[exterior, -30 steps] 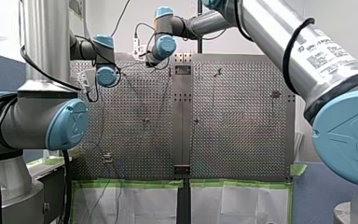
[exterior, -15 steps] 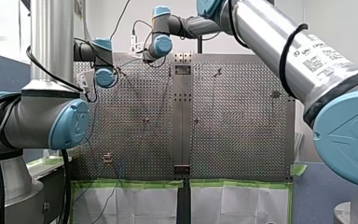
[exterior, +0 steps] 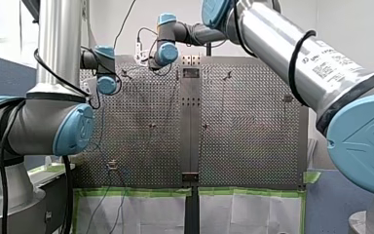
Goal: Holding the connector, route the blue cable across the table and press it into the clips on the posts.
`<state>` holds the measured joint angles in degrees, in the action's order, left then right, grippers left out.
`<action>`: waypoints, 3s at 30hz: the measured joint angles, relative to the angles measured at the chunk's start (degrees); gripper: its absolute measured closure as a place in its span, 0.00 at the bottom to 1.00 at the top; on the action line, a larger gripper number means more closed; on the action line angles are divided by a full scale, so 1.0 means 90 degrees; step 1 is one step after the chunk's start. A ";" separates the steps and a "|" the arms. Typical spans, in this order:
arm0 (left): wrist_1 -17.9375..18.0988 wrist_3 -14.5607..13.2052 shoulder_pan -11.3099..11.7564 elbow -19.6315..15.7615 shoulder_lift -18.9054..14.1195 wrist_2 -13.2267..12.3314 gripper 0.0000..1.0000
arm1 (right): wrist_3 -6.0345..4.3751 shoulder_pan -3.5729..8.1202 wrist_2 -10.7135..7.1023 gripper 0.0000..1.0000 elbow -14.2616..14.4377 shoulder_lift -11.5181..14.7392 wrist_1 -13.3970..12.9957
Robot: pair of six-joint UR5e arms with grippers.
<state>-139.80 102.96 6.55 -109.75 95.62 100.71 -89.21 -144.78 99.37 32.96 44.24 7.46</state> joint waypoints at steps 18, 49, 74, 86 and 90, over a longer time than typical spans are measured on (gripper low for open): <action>0.0249 0.0315 0.0134 0.0397 0.0509 -0.0380 1.00 | 0.0027 0.0151 -0.0041 1.00 -0.0021 -0.0046 -0.0010; -0.0962 0.0977 0.0303 0.0178 0.0233 -0.0559 0.00 | -0.0016 0.0180 0.0093 1.00 0.0196 -0.0071 0.0076; -0.1533 0.1338 0.0139 -0.0705 -0.1136 -0.1172 0.00 | -0.0031 0.0338 0.0255 1.00 0.0643 -0.0102 0.0069; -0.1529 0.1081 -0.0100 -0.0841 -0.1698 -0.1507 0.00 | -0.0114 0.0461 0.0307 1.00 0.0849 -0.0105 0.0087; -0.1516 0.0884 -0.0215 -0.0839 -0.1694 -0.1671 0.00 | -0.0197 0.0536 0.0315 1.00 0.0988 -0.0105 0.0087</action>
<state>-153.44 110.92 4.62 -117.31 80.38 85.67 -90.98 -139.96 102.21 41.85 43.30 8.25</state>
